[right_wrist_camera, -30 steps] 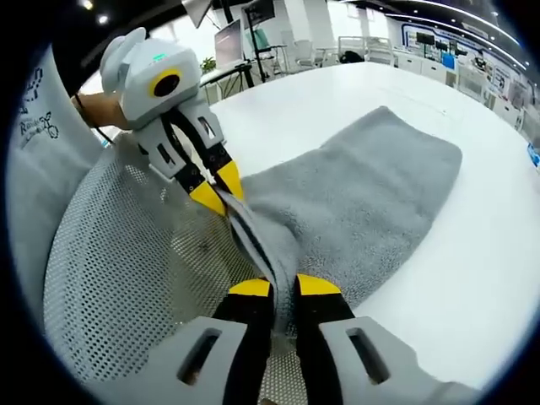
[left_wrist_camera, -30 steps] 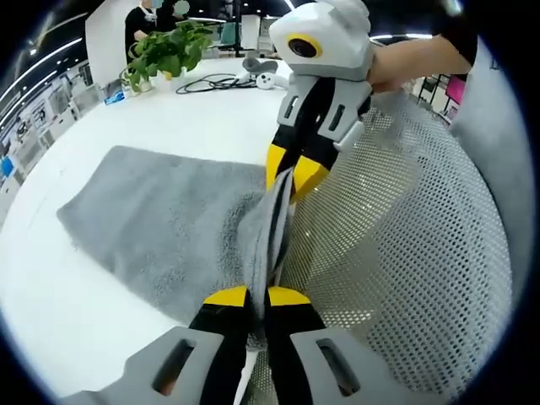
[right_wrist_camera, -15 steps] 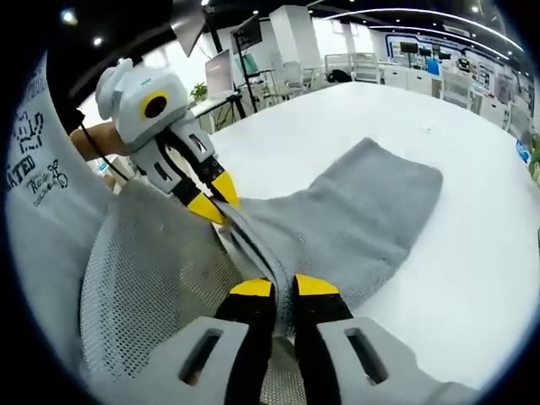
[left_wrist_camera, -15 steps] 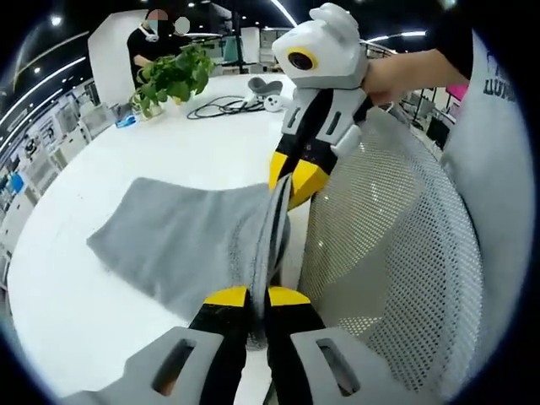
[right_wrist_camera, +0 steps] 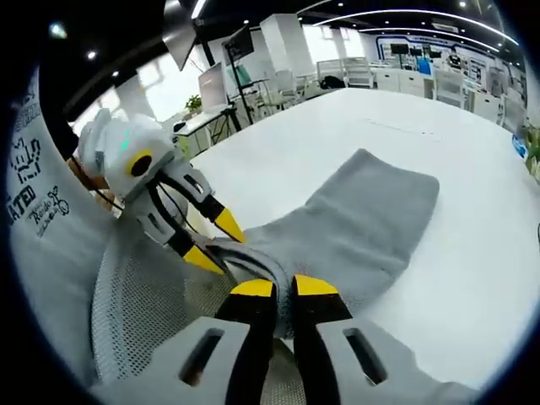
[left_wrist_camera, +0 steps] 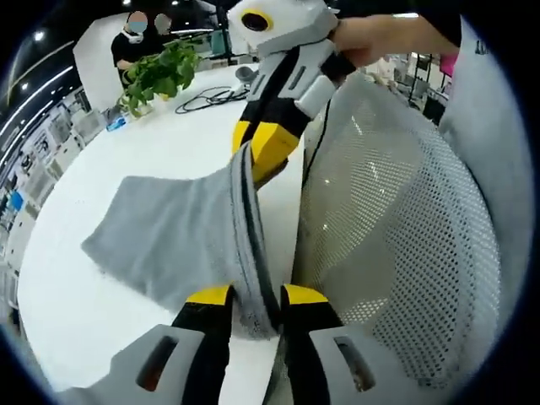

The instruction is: Fold the towel on the table until its edges align and the towel forms a compact rectangular stack.

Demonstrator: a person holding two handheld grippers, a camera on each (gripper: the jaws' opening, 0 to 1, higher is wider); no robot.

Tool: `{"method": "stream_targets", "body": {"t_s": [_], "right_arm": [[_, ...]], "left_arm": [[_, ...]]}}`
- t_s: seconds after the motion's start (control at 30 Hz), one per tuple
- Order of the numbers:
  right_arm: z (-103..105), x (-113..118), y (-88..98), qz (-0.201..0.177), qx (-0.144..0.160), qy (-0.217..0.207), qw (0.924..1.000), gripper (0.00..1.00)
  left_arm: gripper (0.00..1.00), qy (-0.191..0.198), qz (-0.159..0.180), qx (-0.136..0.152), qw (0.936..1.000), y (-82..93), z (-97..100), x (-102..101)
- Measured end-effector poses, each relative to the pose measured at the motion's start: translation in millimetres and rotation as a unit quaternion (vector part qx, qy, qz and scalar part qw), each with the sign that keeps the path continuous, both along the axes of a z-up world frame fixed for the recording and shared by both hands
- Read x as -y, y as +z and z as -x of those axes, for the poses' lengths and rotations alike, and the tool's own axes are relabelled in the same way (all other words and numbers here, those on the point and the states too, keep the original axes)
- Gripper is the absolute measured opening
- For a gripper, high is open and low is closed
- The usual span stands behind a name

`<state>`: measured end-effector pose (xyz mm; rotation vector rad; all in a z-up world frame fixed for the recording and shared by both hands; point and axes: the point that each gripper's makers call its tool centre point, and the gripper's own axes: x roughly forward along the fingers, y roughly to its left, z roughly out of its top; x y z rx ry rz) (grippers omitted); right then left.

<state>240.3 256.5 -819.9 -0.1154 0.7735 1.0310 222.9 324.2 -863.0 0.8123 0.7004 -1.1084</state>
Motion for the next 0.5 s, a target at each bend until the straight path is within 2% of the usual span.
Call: {"method": "stream_targets", "body": {"t_s": [0.2,0.4,0.5], "right_arm": [[-0.3,1.8,2.1,-0.001,0.003,0.0,1.0,0.03],[1.9,1.5,4.5,-0.007,0.002,0.001,1.0,0.03],[1.9,2.2,9.2,-0.01,0.004,-0.001,0.9999,0.03]], "left_arm": [[0.1,0.018,0.023,0.003,0.9996,8.1,-5.1,0.3],[0.07,0.012,0.021,0.009,0.9997,17.4,-7.9,-3.4],[0.06,0.016,0.03,0.012,0.9994,25.7,-9.4,-4.4]]}}
